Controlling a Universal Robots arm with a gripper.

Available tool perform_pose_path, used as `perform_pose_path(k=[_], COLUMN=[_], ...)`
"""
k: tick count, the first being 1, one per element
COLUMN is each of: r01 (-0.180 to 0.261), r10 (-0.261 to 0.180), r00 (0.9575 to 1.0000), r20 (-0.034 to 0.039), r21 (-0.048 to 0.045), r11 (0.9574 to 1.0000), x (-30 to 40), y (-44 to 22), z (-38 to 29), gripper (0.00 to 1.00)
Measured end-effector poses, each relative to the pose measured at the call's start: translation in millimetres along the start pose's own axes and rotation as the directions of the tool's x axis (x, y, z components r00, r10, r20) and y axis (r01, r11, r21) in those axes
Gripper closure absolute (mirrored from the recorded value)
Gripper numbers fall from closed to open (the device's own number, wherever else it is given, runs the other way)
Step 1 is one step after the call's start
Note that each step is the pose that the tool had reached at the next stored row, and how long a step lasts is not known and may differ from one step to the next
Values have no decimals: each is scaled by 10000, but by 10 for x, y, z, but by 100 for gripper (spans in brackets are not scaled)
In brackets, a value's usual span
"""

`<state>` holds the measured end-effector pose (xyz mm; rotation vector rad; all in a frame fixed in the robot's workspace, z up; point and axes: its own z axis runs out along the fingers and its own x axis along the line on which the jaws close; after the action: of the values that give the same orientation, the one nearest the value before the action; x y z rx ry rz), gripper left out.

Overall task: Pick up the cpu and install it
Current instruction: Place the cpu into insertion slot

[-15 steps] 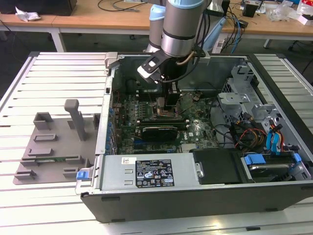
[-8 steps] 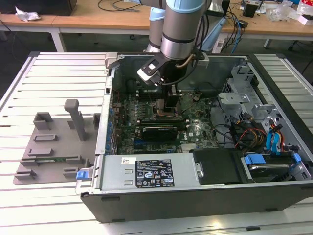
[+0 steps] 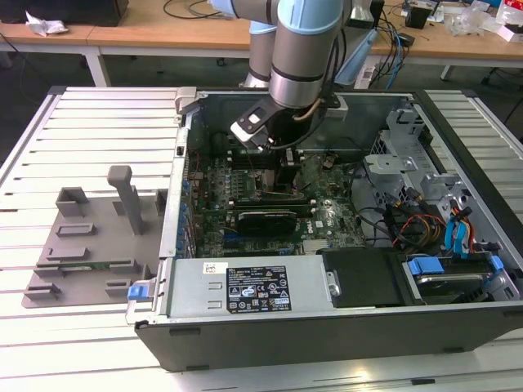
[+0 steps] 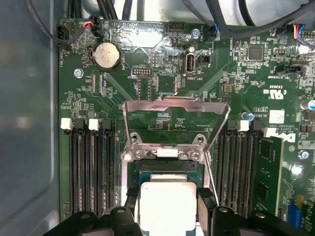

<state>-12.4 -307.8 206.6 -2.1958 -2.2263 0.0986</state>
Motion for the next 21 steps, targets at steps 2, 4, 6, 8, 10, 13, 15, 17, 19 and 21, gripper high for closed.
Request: perform_pose_path(k=[2,4,6,8,10,13,15,17,19,21], r01=[-1,0,-1,-1,-8,-80,-92,-92,-91,-91], r10=[1,0,1,1,8,80,92,92,91,91], r00=[10000,10000,10000,10000,10000,10000,10000,10000,10000,10000], r20=[-1,-1,0,-1,1,-8,-6,-5,-5,-8], r21=[0,0,1,0,2,3,4,3,3,0], r11=[10000,10000,10000,10000,10000,10000,10000,10000,10000,10000], x=[12,13,13,14,14,6,-3,-6,-7,-7], y=[6,12,13,15,15,20,28,29,29,29], z=[27,56,66,81,89,107,108,108,107,97], gripper=[45,45,45,45,45,45,45,45,45,45])
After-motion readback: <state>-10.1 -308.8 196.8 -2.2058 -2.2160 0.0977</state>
